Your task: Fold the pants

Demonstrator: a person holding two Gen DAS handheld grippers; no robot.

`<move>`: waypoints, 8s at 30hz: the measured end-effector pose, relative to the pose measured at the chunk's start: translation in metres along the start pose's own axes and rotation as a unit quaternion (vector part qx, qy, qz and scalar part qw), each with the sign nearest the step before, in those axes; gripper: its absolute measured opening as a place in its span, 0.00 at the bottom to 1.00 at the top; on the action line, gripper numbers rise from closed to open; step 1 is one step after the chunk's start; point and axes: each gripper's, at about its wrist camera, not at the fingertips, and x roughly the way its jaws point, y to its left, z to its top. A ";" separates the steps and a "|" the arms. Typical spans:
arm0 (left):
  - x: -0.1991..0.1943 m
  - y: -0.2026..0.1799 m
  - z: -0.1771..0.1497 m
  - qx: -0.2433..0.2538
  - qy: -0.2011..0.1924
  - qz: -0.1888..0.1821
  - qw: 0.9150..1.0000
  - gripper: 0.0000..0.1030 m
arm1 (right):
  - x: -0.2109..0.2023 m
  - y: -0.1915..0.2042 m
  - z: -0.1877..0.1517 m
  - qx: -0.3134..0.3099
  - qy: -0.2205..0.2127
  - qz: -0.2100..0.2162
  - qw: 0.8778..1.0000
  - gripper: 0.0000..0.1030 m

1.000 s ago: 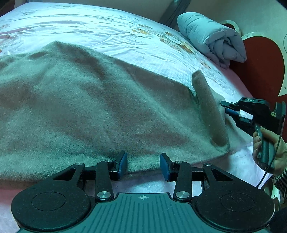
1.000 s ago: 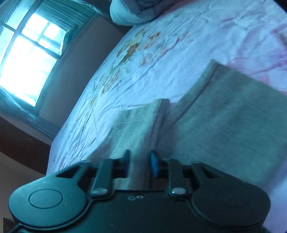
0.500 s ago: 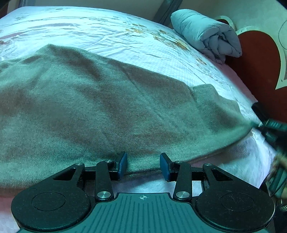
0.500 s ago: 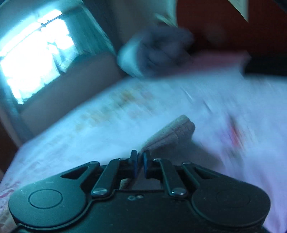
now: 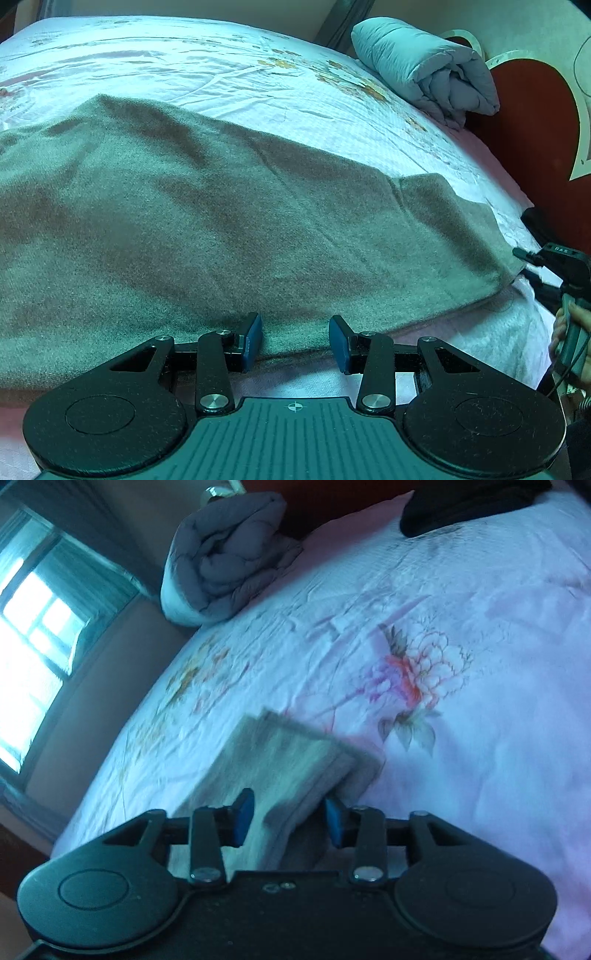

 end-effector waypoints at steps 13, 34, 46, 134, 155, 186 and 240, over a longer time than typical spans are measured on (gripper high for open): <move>0.001 -0.002 0.001 0.008 0.001 0.004 1.000 0.40 | -0.002 0.001 -0.010 -0.054 -0.030 -0.062 0.996 0.02; -0.036 -0.023 0.027 -0.001 -0.069 -0.005 0.998 0.62 | -0.034 0.041 -0.013 -0.117 0.019 -0.032 0.992 0.46; -0.014 -0.037 0.015 -0.017 -0.059 0.095 0.994 0.64 | -0.035 0.040 -0.009 -0.140 0.061 -0.044 0.987 0.47; -0.124 0.129 -0.016 -0.173 -0.119 0.113 0.971 0.46 | -0.009 0.322 -0.247 -0.418 0.250 0.237 0.841 0.48; -0.152 0.170 -0.034 -0.208 -0.154 0.125 0.958 0.46 | 0.020 0.341 -0.312 -0.489 0.242 0.137 0.827 0.00; -0.166 0.206 -0.039 -0.218 -0.158 0.169 0.948 0.46 | -0.004 0.368 -0.305 -0.468 0.213 0.149 0.844 0.00; -0.175 0.218 -0.047 -0.237 -0.156 0.178 0.942 0.46 | -0.040 0.317 -0.360 -0.566 0.169 0.146 0.793 0.31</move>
